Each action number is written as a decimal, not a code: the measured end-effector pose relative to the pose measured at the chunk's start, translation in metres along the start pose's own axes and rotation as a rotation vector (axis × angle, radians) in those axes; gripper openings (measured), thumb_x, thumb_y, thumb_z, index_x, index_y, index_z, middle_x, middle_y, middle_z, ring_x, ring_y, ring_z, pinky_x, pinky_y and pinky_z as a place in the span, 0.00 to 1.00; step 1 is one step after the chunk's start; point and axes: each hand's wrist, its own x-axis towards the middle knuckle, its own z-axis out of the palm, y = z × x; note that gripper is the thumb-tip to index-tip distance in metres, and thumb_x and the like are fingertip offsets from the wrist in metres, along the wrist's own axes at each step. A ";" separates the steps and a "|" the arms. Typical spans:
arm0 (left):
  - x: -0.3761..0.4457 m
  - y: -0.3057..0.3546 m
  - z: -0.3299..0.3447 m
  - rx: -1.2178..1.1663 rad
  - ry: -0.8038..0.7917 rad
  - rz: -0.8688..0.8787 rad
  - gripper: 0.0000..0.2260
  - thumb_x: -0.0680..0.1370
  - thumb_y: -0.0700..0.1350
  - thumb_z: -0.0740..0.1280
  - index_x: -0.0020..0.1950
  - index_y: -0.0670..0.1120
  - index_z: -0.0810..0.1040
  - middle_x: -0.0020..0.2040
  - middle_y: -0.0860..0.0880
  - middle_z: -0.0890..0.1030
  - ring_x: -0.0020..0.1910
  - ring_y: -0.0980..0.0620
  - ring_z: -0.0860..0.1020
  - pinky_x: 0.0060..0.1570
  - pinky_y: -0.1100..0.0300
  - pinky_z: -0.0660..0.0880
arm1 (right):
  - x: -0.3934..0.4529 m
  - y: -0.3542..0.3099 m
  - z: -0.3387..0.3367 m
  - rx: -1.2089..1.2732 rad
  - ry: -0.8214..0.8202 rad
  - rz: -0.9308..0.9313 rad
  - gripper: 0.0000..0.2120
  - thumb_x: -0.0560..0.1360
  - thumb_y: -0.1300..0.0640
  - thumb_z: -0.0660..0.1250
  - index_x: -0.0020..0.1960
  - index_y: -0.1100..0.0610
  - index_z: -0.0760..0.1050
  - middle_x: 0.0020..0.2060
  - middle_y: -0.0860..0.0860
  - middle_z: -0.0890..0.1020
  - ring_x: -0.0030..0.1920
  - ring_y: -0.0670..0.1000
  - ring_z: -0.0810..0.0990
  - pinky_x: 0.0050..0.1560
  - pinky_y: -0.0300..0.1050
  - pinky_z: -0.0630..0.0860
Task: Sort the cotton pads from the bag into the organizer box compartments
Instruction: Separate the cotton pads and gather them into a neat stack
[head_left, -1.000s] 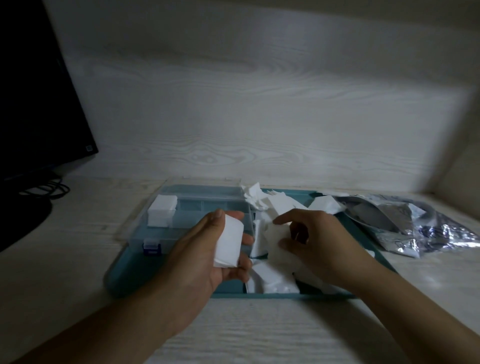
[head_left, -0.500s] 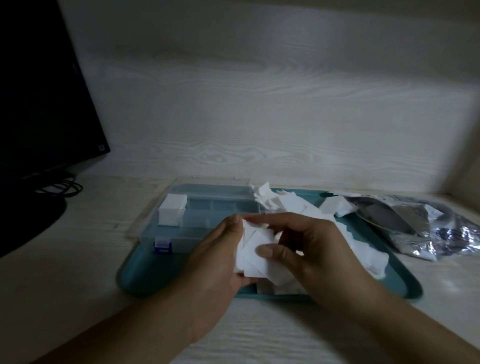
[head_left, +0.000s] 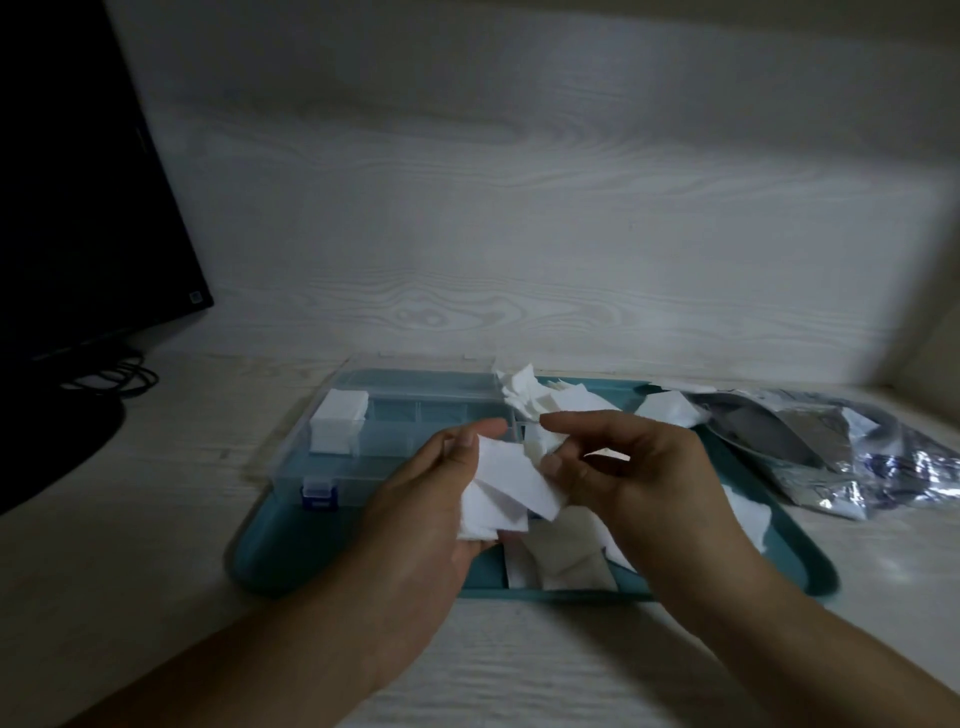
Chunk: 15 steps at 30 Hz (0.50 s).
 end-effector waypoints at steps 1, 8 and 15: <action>-0.001 0.000 0.001 -0.031 0.014 0.006 0.12 0.81 0.44 0.60 0.54 0.45 0.83 0.57 0.40 0.82 0.54 0.41 0.81 0.43 0.53 0.79 | -0.001 -0.001 0.002 0.044 0.034 0.002 0.13 0.72 0.70 0.71 0.45 0.52 0.84 0.31 0.46 0.82 0.34 0.44 0.82 0.37 0.34 0.77; -0.006 -0.003 0.007 -0.171 0.000 0.008 0.14 0.83 0.44 0.57 0.57 0.41 0.82 0.53 0.38 0.84 0.49 0.43 0.83 0.42 0.53 0.81 | -0.017 0.008 0.019 -0.248 0.049 -0.165 0.11 0.71 0.67 0.73 0.43 0.50 0.83 0.39 0.46 0.83 0.38 0.45 0.81 0.37 0.32 0.76; -0.006 -0.001 0.005 -0.186 -0.035 0.013 0.15 0.82 0.45 0.57 0.61 0.41 0.79 0.53 0.38 0.84 0.52 0.41 0.83 0.41 0.53 0.83 | -0.016 0.007 0.007 -0.575 -0.120 -0.460 0.12 0.72 0.57 0.65 0.53 0.51 0.81 0.44 0.43 0.76 0.47 0.42 0.76 0.47 0.30 0.70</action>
